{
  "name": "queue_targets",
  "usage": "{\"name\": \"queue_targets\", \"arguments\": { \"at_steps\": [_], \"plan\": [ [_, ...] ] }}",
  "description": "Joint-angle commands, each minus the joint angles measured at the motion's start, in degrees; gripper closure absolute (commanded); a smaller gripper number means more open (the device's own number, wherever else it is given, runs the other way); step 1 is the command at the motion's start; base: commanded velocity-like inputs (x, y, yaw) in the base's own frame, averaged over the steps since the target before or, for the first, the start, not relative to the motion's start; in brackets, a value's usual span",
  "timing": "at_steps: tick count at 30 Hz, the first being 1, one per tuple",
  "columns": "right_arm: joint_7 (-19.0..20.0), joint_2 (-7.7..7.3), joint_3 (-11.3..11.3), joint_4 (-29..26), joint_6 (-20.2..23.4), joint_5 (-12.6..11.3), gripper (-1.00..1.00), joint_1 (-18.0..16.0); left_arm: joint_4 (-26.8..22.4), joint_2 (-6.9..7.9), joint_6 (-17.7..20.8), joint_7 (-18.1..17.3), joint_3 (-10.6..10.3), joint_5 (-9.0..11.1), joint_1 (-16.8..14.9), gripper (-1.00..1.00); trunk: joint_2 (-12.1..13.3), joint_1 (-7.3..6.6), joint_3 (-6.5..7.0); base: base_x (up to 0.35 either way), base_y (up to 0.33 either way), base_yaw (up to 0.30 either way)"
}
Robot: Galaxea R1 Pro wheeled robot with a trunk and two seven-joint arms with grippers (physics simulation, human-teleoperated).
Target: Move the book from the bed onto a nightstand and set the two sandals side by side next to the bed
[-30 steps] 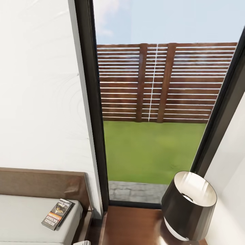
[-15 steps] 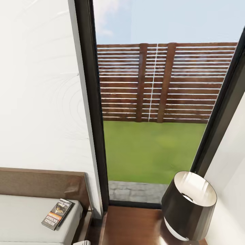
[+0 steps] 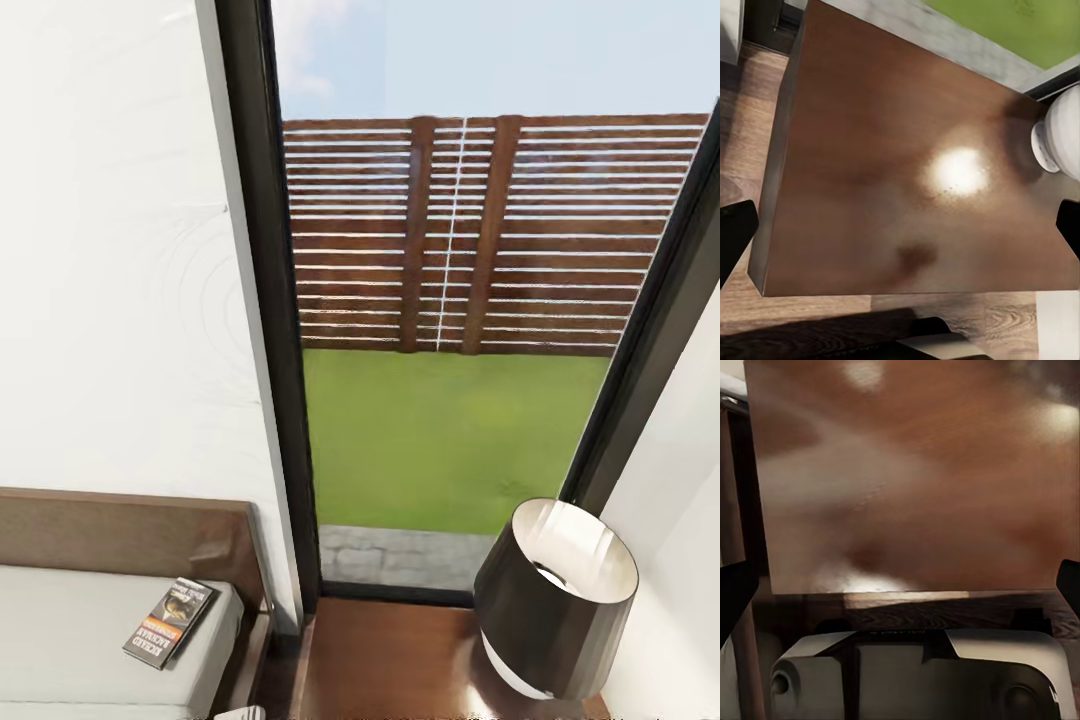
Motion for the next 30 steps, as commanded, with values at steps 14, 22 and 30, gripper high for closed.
{"name": "queue_targets", "arguments": {
  "at_steps": [14,22,30],
  "plan": [
    [0.2,-0.03,-0.4,0.2,0.0,-0.2,-1.00,-0.1,-0.1,0.01,-0.2,-1.0,0.1,0.0,-0.1,-1.00,-0.1,0.04,-1.39,0.000,0.000,0.000],
    [0.2,-0.03,-0.4,0.2,0.0,-0.2,-1.00,-0.1,-4.0,0.57,0.7,-13.3,0.2,0.0,-0.3,-1.00,-0.1,0.04,-2.11,0.000,0.000,0.000],
    [0.1,-0.03,-0.4,0.2,0.0,-0.1,-1.00,-0.1,-23.6,1.18,18.8,-26.9,0.3,0.0,-0.4,-1.00,-0.1,0.04,-2.83,0.000,0.000,0.000]
  ]
}}
